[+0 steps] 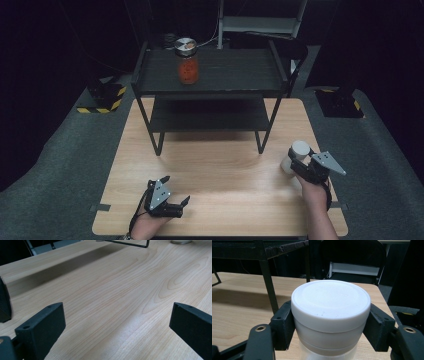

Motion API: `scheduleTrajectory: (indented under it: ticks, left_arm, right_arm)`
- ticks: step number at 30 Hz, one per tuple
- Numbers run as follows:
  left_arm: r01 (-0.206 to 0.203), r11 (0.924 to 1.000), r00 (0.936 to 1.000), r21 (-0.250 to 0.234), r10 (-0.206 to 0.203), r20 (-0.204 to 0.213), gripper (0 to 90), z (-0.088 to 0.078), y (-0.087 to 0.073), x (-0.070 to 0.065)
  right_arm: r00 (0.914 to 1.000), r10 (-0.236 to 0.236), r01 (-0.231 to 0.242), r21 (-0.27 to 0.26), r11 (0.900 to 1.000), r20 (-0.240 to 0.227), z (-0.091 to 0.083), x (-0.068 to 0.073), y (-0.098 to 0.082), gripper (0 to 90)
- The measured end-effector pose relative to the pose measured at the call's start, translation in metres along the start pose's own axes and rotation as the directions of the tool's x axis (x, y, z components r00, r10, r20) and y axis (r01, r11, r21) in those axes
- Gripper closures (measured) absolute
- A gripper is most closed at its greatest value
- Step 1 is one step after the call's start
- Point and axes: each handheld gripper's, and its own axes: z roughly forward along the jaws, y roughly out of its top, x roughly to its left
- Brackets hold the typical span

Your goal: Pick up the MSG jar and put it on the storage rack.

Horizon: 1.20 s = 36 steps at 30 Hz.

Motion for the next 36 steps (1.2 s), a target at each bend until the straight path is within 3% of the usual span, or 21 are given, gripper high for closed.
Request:
scheduleTrajectory:
  ticks: [5,24,36]
  left_arm:
    - [0.004,1.0,1.0,0.001,-0.004,0.003,0.6,0.0,0.0,0.001]
    - [0.015,0.9999,0.9999,0.001,-0.015,0.008,0.7,0.0,0.0,0.002]
    - [0.014,0.9999,0.9999,0.001,-0.014,0.006,0.6,0.0,0.0,0.003]
  right_arm:
    - [0.9998,-0.016,0.016,-0.002,1.0,0.009,-0.002,0.004,0.002,33.7]
    - [0.998,-0.048,0.046,-0.031,0.998,-0.042,-0.029,0.018,0.025,33.6]
    - [0.9913,-0.072,0.066,-0.06,0.996,-0.11,-0.047,0.034,0.039,33.6]
